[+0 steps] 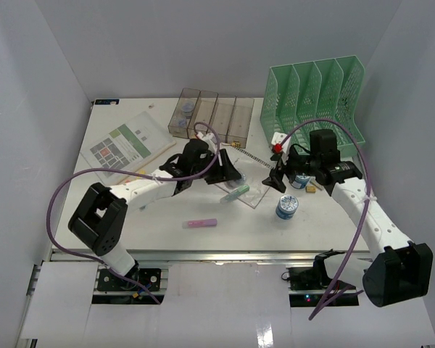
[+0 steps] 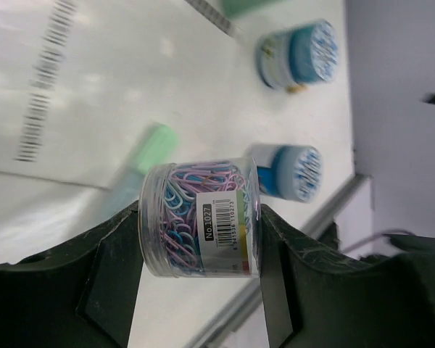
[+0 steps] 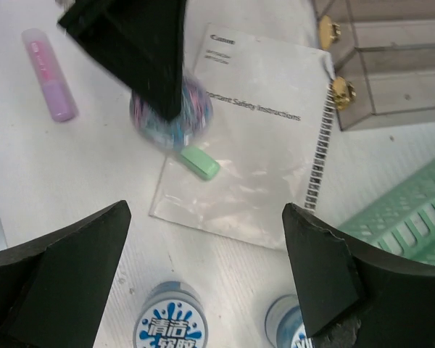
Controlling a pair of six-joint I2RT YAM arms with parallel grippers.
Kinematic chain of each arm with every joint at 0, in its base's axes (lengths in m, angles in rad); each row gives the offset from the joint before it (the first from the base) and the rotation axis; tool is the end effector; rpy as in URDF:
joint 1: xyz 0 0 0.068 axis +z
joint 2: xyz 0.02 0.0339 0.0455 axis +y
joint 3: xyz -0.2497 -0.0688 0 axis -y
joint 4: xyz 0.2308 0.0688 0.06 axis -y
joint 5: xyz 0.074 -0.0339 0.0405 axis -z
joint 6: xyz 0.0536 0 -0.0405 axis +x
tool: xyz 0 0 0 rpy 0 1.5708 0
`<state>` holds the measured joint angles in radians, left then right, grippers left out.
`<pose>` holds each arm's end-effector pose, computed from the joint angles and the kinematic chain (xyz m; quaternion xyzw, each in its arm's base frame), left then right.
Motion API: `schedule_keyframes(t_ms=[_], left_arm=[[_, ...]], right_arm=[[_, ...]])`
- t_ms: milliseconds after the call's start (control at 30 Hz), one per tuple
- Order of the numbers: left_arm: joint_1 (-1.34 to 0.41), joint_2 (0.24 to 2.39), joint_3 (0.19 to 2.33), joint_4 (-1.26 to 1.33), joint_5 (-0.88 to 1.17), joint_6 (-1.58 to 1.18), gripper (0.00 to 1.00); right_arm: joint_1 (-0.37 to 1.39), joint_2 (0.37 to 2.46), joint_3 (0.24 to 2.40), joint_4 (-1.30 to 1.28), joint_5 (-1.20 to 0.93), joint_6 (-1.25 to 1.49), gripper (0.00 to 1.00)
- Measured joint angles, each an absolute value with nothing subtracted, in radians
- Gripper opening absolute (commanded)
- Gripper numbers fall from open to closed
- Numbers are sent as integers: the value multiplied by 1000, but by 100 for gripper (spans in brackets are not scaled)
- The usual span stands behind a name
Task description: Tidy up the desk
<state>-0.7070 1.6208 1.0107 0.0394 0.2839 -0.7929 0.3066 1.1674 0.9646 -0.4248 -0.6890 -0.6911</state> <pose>0.2652 -0.2463 0.2121 0.0305 0.8708 -0.4144 0.2627 0.2314 0.1090 0.2877 -0.5359 0.6629 0.2136 0.4772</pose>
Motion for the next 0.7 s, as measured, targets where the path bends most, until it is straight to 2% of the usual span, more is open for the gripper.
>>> schedule_keyframes(t_ms=[167, 367, 533, 700], left_arm=[[-509, 1572, 1028, -110, 220, -672, 20], [-336, 1579, 1222, -234, 111, -508, 20], [-277, 1700, 1426, -236, 44, -425, 20], [-255, 1945, 1652, -248, -10, -377, 20]], right_arm=[[194, 1119, 950, -403, -744, -681, 92], [126, 1043, 792, -336, -835, -636, 92], [76, 1000, 672, -293, -889, -595, 92], [42, 972, 640, -243, -939, -584, 92]])
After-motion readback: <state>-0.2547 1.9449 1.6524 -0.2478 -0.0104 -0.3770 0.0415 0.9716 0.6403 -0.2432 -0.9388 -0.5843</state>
